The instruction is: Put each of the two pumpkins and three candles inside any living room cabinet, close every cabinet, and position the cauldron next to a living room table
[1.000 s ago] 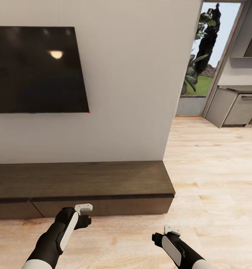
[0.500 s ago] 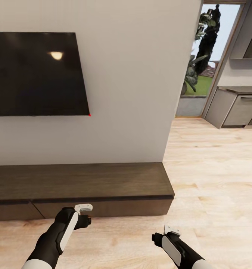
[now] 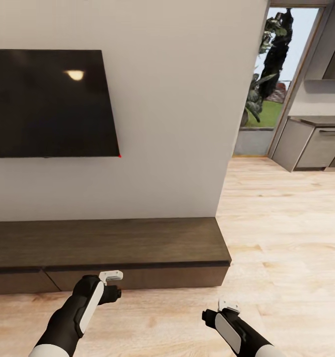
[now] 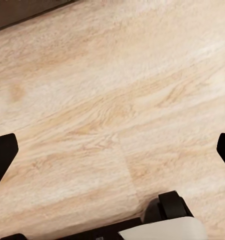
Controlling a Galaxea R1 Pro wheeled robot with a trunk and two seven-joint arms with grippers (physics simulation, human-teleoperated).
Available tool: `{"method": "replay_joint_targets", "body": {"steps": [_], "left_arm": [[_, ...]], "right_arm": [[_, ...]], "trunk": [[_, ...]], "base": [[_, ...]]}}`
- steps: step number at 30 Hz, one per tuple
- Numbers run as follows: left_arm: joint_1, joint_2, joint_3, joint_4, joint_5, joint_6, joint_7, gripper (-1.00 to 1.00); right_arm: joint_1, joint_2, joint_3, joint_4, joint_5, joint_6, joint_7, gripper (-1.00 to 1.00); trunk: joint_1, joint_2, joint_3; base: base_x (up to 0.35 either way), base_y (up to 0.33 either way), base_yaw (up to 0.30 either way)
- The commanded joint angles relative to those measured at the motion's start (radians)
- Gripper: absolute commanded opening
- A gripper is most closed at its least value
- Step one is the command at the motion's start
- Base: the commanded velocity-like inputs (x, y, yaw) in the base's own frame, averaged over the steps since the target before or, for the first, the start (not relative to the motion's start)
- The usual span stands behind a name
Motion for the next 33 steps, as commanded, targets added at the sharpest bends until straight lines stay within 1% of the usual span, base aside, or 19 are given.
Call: {"method": "replay_joint_targets", "body": {"steps": [1,7,19,21,24,26,27,30,33], "left_arm": [[0.000,0.000,-0.001,-0.001,0.010,0.003,0.010,1.00],[0.000,0.000,-0.001,0.004,0.011,0.002,0.010,1.00],[0.000,0.004,0.002,0.135,0.012,-0.070,0.010,1.00],[0.000,0.006,0.003,0.180,0.012,-0.099,0.010,1.00],[0.000,0.007,0.003,0.294,0.012,-0.164,0.010,1.00],[0.000,0.009,0.002,0.348,0.011,-0.188,0.010,1.00],[0.000,0.010,0.001,0.397,0.010,-0.222,0.011,1.00],[0.000,0.011,0.000,0.506,0.008,-0.305,0.025,1.00],[0.000,0.011,-0.002,0.593,0.007,-0.375,0.053,1.00]], "right_arm": [[-0.001,-0.001,0.007,0.003,-0.007,-0.001,-0.008,1.00],[-0.001,-0.002,0.006,0.015,-0.007,-0.027,-0.008,1.00],[-0.001,-0.002,0.007,0.016,-0.006,-0.027,-0.008,1.00],[-0.001,-0.002,0.007,0.016,-0.006,-0.025,-0.008,1.00],[-0.001,-0.004,0.007,0.018,-0.007,-0.029,-0.009,1.00],[-0.001,-0.004,0.007,0.031,-0.007,-0.029,-0.010,1.00],[-0.001,-0.004,0.007,0.048,-0.007,-0.031,-0.010,1.00],[-0.001,-0.008,0.007,0.112,-0.008,-0.047,-0.010,1.00],[-0.001,-0.008,0.007,0.175,-0.011,-0.083,-0.010,1.00]], "trunk": [[-0.004,0.007,0.002],[-0.027,0.049,0.021],[-0.073,0.133,0.059],[-0.081,0.147,0.065],[-0.092,0.168,0.074],[-0.100,0.182,0.081],[-0.104,0.189,0.084],[-0.115,0.210,0.093],[-0.127,0.231,0.103]], "base": [[0.000,0.000,0.000],[0.000,0.000,0.000],[0.000,0.000,0.000],[0.000,0.000,0.000],[0.000,0.000,0.000],[0.000,0.000,0.000],[0.000,0.000,0.000],[0.000,0.000,0.000],[0.000,0.000,0.000]]}}
